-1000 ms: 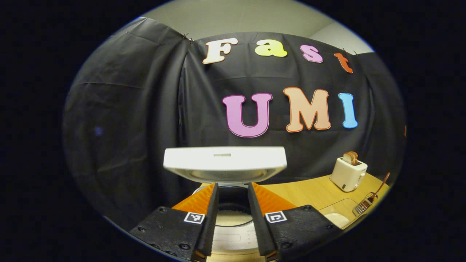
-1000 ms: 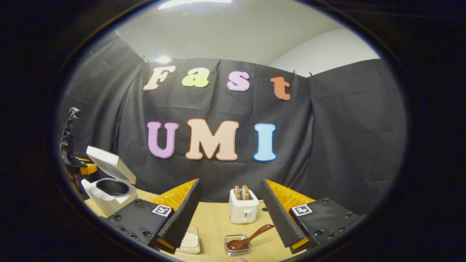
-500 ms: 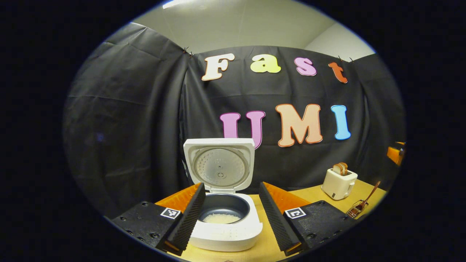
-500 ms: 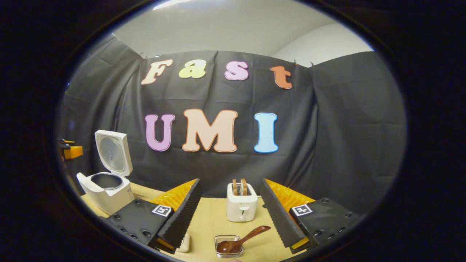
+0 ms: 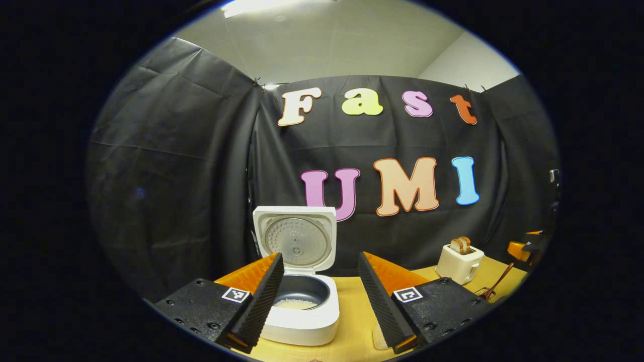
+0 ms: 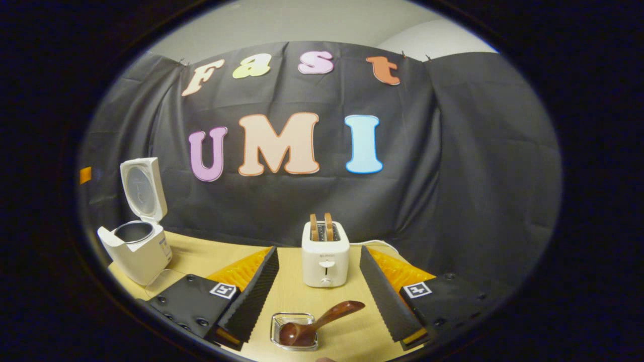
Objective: Close the left gripper, press the button to open the rice cooker; take a wooden spoon from the chopstick holder with the right hand, scoop a spoonful of rice and pour it into the rice cooker, then put the wooden spoon back into the chopstick holder.
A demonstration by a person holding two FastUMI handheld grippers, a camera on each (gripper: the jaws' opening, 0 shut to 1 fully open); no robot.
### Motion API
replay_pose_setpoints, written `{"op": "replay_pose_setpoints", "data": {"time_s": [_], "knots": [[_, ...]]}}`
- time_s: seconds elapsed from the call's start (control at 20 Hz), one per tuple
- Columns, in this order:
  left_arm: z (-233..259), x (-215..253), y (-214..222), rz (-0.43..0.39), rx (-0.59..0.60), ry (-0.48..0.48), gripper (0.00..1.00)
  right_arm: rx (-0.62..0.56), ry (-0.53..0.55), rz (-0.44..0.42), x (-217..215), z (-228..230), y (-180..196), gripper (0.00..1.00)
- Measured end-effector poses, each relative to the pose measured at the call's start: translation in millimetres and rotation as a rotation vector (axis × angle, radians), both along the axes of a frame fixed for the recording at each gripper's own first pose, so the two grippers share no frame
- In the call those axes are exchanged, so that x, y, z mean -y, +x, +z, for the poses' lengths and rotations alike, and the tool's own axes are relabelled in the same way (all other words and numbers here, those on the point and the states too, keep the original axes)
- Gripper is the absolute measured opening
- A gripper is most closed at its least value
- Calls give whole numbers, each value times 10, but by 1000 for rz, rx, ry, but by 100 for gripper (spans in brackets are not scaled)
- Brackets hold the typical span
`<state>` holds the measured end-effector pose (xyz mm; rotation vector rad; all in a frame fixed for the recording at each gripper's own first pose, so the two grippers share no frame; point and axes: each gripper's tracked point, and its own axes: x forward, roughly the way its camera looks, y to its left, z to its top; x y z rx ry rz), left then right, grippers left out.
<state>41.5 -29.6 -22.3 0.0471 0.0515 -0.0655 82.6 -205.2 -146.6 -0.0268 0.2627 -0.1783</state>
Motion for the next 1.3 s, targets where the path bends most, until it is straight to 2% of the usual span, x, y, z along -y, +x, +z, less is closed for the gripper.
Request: {"op": "replay_pose_setpoints", "data": {"time_s": [0.35,0.8,0.9,1.05,1.3], "knots": [[-47,160,-132,33,-34,30,88,-132,92,0,220,-677,88,100],[-6,373,-267,61,-46,63,91,-332,259,69,41,-1502,-69,100],[-10,423,-301,63,-50,63,91,-364,316,95,-57,-1590,-145,84],[-42,487,-366,62,-57,62,92,-390,336,99,-115,-1703,-171,61],[-27,469,-394,42,-45,72,95,-340,341,100,-276,-1576,-200,24]]}}
